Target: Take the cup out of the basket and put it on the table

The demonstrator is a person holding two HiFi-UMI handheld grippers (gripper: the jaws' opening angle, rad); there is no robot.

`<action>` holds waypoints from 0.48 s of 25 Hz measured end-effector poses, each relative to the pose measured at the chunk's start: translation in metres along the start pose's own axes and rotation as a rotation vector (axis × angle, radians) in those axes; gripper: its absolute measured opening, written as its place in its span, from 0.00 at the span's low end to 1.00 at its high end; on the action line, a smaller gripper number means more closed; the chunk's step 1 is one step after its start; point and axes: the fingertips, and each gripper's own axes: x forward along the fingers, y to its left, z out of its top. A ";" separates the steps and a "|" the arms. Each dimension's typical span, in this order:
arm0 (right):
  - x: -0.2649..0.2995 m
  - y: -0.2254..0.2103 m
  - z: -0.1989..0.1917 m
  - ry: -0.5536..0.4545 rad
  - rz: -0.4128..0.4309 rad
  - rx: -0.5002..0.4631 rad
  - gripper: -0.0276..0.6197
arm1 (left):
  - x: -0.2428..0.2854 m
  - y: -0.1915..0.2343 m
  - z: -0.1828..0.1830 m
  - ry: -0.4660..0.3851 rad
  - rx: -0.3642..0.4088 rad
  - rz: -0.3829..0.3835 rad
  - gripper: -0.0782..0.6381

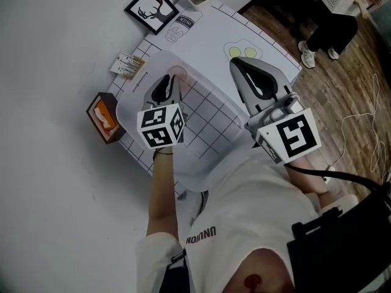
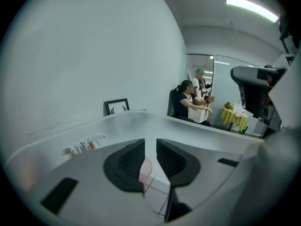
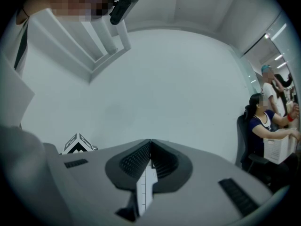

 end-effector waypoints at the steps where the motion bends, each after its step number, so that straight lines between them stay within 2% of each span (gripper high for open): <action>1: 0.000 0.000 0.000 0.000 -0.001 0.001 0.07 | 0.002 -0.001 -0.002 0.012 0.001 -0.007 0.21; 12: 0.002 -0.002 -0.002 0.009 -0.011 0.010 0.07 | 0.021 -0.008 -0.026 0.118 0.089 -0.074 0.23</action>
